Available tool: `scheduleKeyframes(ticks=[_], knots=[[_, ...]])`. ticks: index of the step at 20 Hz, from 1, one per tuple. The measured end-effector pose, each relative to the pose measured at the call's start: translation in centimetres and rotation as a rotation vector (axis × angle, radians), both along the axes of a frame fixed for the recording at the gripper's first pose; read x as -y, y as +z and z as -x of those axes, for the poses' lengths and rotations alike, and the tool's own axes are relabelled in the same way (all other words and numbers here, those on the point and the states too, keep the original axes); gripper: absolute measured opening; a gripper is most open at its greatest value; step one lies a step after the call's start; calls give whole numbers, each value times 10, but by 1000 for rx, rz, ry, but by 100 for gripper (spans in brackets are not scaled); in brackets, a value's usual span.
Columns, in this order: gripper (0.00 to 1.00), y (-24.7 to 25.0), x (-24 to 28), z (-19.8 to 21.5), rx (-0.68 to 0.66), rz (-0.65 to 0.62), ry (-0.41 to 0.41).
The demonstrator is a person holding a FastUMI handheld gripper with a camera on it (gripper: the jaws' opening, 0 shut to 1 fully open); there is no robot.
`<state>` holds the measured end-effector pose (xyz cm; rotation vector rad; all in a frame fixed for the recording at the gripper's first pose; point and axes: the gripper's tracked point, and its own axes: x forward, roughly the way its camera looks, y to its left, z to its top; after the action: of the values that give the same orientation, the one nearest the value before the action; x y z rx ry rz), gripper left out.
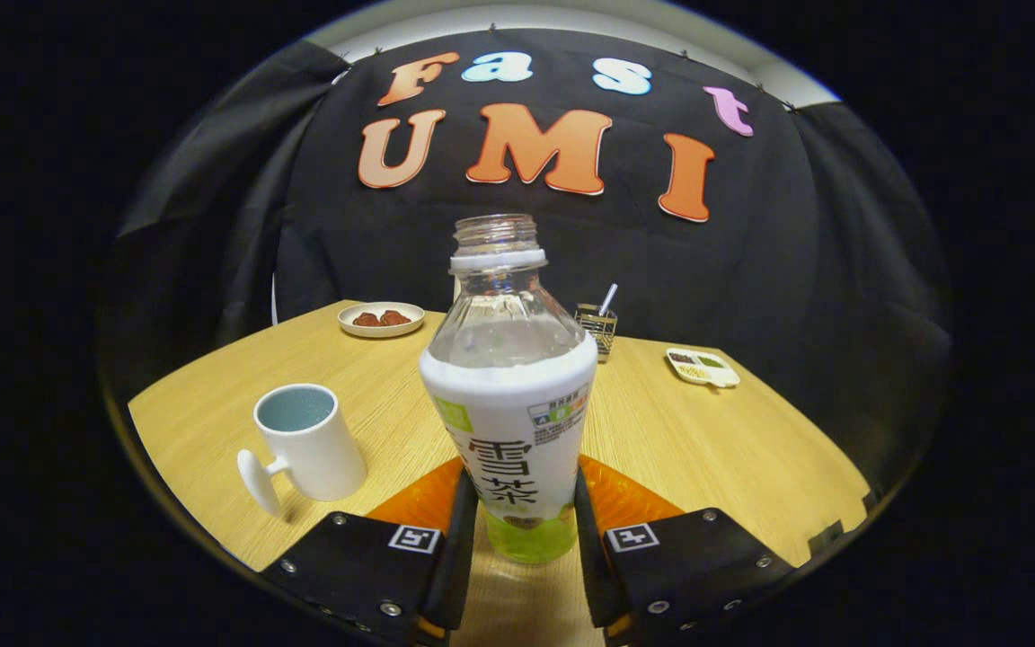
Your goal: Take the bottle from table, then pour the juice into the cup, finally place the bottle on the coaster
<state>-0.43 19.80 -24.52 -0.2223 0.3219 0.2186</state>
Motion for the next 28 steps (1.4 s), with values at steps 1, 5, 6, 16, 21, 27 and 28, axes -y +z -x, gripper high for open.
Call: scheduleKeyframes(ticks=[1,5,6,16,21,27,28], knots=[[53,5,-4,0,14,41,8],[53,17,-14,-9,66,224,26],[53,20,-15,-10,81,274,25],[52,30,-26,-28,251,734,55],[53,29,-36,-31,304,893,109],[52,42,-35,-33,382,1084,135],[52,42,-35,-34,393,1108,141]])
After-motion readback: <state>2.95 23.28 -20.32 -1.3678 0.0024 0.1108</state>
